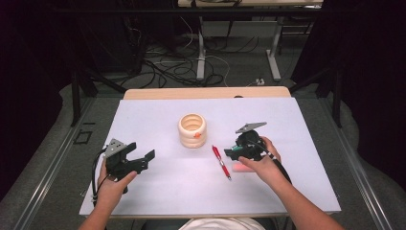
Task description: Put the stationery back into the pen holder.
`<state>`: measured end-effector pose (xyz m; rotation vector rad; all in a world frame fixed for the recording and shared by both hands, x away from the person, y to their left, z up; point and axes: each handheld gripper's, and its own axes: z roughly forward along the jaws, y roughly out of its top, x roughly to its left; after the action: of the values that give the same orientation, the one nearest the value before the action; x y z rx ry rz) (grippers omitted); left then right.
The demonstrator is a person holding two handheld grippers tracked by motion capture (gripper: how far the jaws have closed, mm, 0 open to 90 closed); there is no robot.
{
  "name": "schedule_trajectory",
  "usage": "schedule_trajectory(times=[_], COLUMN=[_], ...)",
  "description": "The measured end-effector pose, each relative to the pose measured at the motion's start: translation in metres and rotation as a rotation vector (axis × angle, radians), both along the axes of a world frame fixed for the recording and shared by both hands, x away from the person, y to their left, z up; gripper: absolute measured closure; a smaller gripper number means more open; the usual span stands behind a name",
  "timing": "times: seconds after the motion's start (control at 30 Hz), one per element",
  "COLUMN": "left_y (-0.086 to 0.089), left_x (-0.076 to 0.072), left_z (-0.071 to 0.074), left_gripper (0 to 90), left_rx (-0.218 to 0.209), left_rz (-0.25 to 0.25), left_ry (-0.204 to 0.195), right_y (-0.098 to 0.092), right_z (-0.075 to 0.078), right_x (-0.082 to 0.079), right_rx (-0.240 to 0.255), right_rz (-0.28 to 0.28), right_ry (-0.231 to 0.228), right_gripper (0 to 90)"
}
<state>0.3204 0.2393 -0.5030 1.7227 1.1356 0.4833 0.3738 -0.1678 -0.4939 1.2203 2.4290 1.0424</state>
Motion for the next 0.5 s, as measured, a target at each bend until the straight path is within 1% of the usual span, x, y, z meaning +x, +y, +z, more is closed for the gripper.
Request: schedule_trajectory(times=[0.03,0.1,0.13,0.17,0.2,0.23,0.27,0.3,0.37,0.43,0.5], left_y=[0.000,0.001,0.000,0.000,0.000,0.000,0.000,-0.001,-0.001,-0.001,-0.002], left_x=[0.000,0.000,0.000,0.000,0.000,0.000,0.000,0.000,0.000,0.000,0.000], left_z=[0.000,0.000,0.000,0.000,-0.001,-0.001,-0.001,-0.001,0.000,0.000,0.000], left_gripper=[15.8,15.8,15.8,15.8,15.8,15.9,15.9,15.9,15.9,16.0,16.0], left_rx=[0.002,0.010,0.011,0.012,0.013,0.013,0.015,0.016,0.017,0.021,0.013], left_rz=[-0.001,-0.006,-0.005,-0.006,-0.006,-0.007,-0.010,-0.011,-0.012,-0.016,-0.015], left_ry=[0.000,0.001,0.001,0.001,0.000,0.000,-0.001,-0.002,-0.002,-0.004,0.000], right_y=[0.002,0.004,0.005,0.006,0.007,0.008,0.009,0.010,0.012,0.016,0.018], right_z=[-0.001,-0.002,-0.003,-0.002,-0.003,-0.004,-0.005,-0.006,-0.007,-0.010,-0.011], right_x=[-0.001,-0.001,-0.001,-0.001,-0.001,-0.001,-0.001,-0.001,-0.002,-0.002,-0.002], right_rx=[0.004,0.015,0.028,0.006,0.000,0.004,0.007,0.000,-0.015,-0.007,-0.025], right_rz=[-0.013,-0.019,-0.020,-0.020,-0.019,-0.021,-0.019,-0.016,-0.019,-0.022,-0.026], right_ry=[-0.006,0.020,0.024,0.038,0.050,0.068,0.073,0.088,0.104,0.119,0.126], right_gripper=[41.8,45.1,46.9,48.8,50.6,52.2,53.1,54.2,56.5,59.5,62.6])
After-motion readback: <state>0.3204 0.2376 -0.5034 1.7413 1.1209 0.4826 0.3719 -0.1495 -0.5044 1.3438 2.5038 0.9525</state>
